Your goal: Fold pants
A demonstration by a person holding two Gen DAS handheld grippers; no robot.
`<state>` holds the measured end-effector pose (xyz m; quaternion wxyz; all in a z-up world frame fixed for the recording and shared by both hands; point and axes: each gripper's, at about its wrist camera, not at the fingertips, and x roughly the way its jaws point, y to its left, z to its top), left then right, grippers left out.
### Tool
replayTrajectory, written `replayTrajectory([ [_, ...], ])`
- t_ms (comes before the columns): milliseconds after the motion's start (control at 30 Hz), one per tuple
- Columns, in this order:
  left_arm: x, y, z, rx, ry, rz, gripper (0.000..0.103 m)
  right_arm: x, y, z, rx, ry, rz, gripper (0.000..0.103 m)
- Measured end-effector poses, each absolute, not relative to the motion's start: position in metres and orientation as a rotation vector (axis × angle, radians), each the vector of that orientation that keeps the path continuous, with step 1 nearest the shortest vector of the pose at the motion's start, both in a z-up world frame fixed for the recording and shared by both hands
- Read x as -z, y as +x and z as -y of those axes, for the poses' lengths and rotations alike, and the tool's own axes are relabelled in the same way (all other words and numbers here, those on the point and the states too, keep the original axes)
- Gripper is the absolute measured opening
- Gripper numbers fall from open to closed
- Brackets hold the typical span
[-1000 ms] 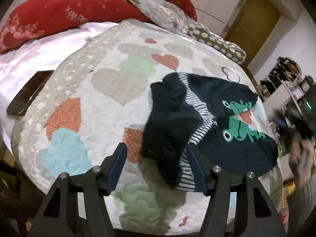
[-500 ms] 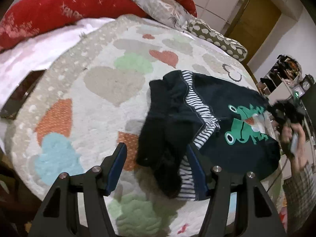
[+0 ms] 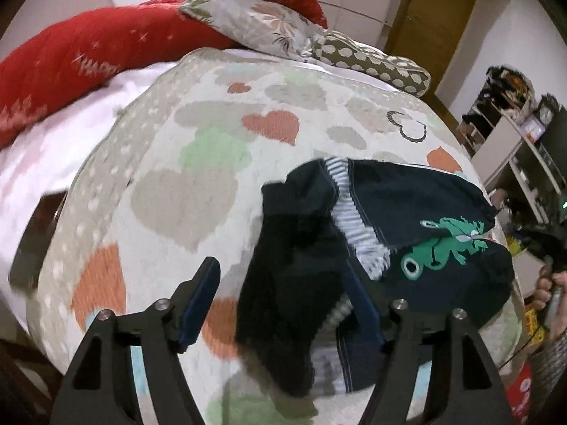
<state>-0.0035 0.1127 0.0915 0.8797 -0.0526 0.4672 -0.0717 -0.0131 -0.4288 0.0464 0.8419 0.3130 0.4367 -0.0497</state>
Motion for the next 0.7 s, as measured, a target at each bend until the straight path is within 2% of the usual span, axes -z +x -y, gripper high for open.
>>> replayTrajectory([
  [67,-0.092,0.015,-0.104,0.186,-0.079,-0.989,0.071,-0.068,-0.006,0.42,0.068,0.558,-0.905,0.021],
  [100,-0.092,0.029,-0.098,0.204,-0.056,-0.997,0.071,-0.075,-0.001,0.414,0.041,0.521,-0.905,0.034],
  [133,-0.092,0.043,-0.091,0.227,-0.028,-1.002,0.072,-0.083,0.009,0.404,-0.015,0.474,-0.91,0.051],
  [200,-0.089,0.068,-0.079,0.282,0.018,-1.019,0.074,-0.094,0.034,0.382,-0.112,0.387,-0.918,0.066],
  [400,-0.064,0.136,-0.049,0.394,0.092,-1.086,0.074,-0.096,0.11,0.324,-0.205,0.173,-0.977,0.067],
  [567,-0.032,0.167,-0.034,0.435,0.142,-1.169,0.074,-0.069,0.152,0.289,-0.276,0.03,-1.059,0.067],
  [633,-0.02,0.175,-0.027,0.465,0.151,-1.218,0.078,-0.057,0.164,0.28,-0.289,-0.002,-1.081,0.067],
  [667,-0.017,0.176,-0.024,0.475,0.167,-1.225,0.085,-0.051,0.169,0.274,-0.287,-0.022,-1.09,0.067],
  [700,-0.014,0.177,-0.018,0.482,0.196,-1.225,0.087,-0.045,0.172,0.271,-0.282,-0.047,-1.097,0.067],
])
